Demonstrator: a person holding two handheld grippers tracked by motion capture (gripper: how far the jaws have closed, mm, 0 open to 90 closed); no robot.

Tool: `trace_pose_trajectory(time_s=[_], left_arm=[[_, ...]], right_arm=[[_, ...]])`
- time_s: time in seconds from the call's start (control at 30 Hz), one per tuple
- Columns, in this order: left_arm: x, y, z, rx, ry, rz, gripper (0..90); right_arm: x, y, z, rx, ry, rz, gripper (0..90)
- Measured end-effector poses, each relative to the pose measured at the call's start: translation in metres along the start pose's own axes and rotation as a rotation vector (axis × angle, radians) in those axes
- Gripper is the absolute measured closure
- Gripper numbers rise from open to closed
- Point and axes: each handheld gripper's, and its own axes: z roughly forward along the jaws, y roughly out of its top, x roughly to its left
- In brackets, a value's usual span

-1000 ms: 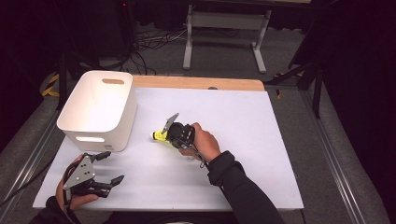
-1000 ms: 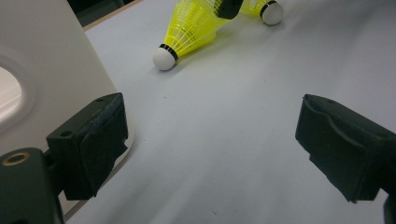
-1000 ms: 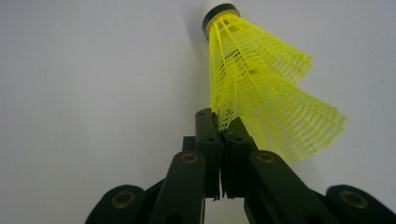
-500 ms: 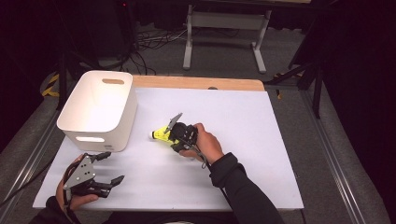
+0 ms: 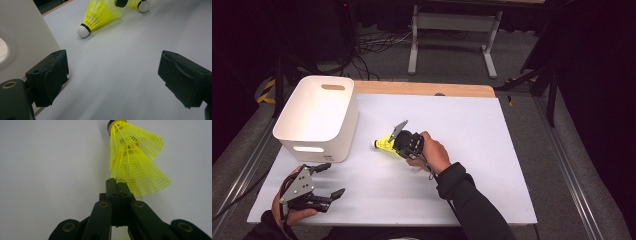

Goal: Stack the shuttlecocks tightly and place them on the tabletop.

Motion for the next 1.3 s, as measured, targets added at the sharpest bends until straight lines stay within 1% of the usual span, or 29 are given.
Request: trace_pose_trajectory(time_s=[0.07, 0.1, 0.17, 0.27, 0.3, 0.33, 0.37, 0.47, 0.5, 0.53, 0.6, 0.63, 0.67, 0.7, 0.73, 0.77, 0.8, 0.83, 0.87, 0.93, 0.97, 1.0, 1.03, 1.07, 1.13, 1.17, 1.2, 1.27, 1.3], left_arm=[[0.0, 0.0, 0.0, 0.0, -0.001, -0.001, 10.5], [0.0, 0.0, 0.0, 0.001, -0.001, 0.0, 10.5], [0.0, 0.0, 0.0, 0.001, -0.004, 0.002, 10.5], [-0.001, 0.0, 0.0, 0.002, -0.006, 0.003, 10.5], [-0.001, 0.0, 0.0, 0.002, -0.006, 0.003, 10.5], [0.0, 0.0, 0.0, 0.002, -0.006, 0.004, 10.5], [0.0, 0.0, 0.0, 0.002, -0.007, 0.003, 10.5], [-0.001, 0.0, 0.001, 0.002, -0.009, 0.002, 10.6], [-0.001, 0.0, 0.001, 0.003, -0.009, 0.003, 10.6], [-0.001, 0.0, 0.001, 0.004, -0.011, 0.003, 10.6], [-0.001, 0.0, 0.001, 0.006, -0.012, 0.003, 10.5], [-0.001, 0.0, 0.001, 0.006, -0.012, 0.003, 10.5], [-0.001, 0.0, 0.001, 0.005, -0.014, 0.004, 10.5], [-0.001, 0.0, 0.001, 0.006, -0.014, 0.004, 10.5], [-0.001, 0.0, 0.001, 0.007, -0.011, 0.005, 10.5], [-0.001, 0.0, 0.002, 0.006, -0.012, 0.003, 10.6], [-0.001, 0.0, 0.001, 0.005, -0.012, 0.002, 10.5], [-0.001, 0.0, 0.001, 0.004, -0.014, 0.003, 10.6], [-0.001, 0.0, 0.001, 0.004, -0.014, 0.003, 10.6], [-0.001, 0.0, 0.001, 0.002, -0.014, 0.001, 10.6], [-0.001, 0.0, 0.001, 0.003, -0.014, 0.001, 10.6], [-0.001, -0.001, 0.001, 0.002, -0.015, 0.001, 10.7], [-0.001, -0.001, 0.001, 0.002, -0.015, 0.002, 10.7], [-0.001, -0.001, 0.001, 0.002, -0.014, 0.001, 10.7], [0.0, -0.001, 0.0, 0.001, -0.013, 0.003, 10.7], [0.0, 0.0, 0.0, 0.002, -0.013, 0.004, 10.7], [0.0, 0.0, 0.0, 0.002, -0.012, 0.004, 10.7], [0.0, 0.0, 0.0, 0.003, -0.012, 0.002, 10.8], [0.0, 0.0, 0.001, 0.003, -0.012, 0.004, 10.8]], right_arm=[[0.002, 0.001, -0.003, -0.033, 0.01, -0.024, 90.0], [0.003, 0.002, -0.004, -0.043, 0.007, -0.034, 90.0], [0.004, 0.002, -0.004, -0.045, 0.011, -0.042, 90.0], [0.006, 0.002, -0.004, -0.05, 0.016, -0.07, 90.0], [0.006, 0.002, -0.003, -0.038, 0.018, -0.079, 90.0], [0.006, 0.002, -0.002, -0.026, 0.008, -0.082, 90.0], [0.006, 0.002, 0.0, -0.01, -0.012, -0.092, 90.0], [0.005, 0.002, 0.003, 0.023, -0.02, -0.103, 90.0], [0.004, 0.002, 0.004, 0.032, -0.036, -0.111, 89.4], [0.004, 0.002, 0.005, 0.033, -0.041, -0.108, 88.5], [0.003, 0.002, 0.005, 0.02, -0.034, -0.095, 81.3], [0.003, 0.002, 0.005, 0.02, -0.034, -0.095, 81.3], [0.003, 0.002, 0.006, 0.019, -0.036, -0.089, 79.1], [0.003, 0.002, 0.007, 0.027, -0.031, -0.103, 74.6], [0.003, 0.003, 0.008, 0.028, -0.032, -0.096, 74.1], [0.003, 0.003, 0.009, 0.03, -0.043, -0.097, 74.4], [0.002, 0.004, 0.009, 0.042, -0.052, -0.111, 74.4], [0.002, 0.004, 0.01, 0.04, -0.052, -0.107, 74.6], [0.002, 0.004, 0.011, 0.028, -0.049, -0.1, 76.5], [0.002, 0.005, 0.011, 0.024, -0.057, -0.102, 83.0], [0.002, 0.005, 0.011, 0.025, -0.06, -0.117, 87.5], [0.003, 0.005, 0.011, 0.022, -0.056, -0.114, 89.2], [0.003, 0.005, 0.012, 0.028, -0.051, -0.126, 90.0], [0.004, 0.005, 0.012, 0.027, -0.043, -0.125, 90.0], [0.005, 0.005, 0.012, 0.031, -0.033, -0.143, 90.0], [0.005, 0.004, 0.012, 0.033, -0.035, -0.14, 90.0], [0.005, 0.004, 0.012, 0.034, -0.04, -0.15, 90.0], [0.005, 0.003, 0.011, 0.026, -0.047, -0.125, 87.8], [0.004, 0.002, 0.01, 0.027, -0.056, -0.129, 86.3]])
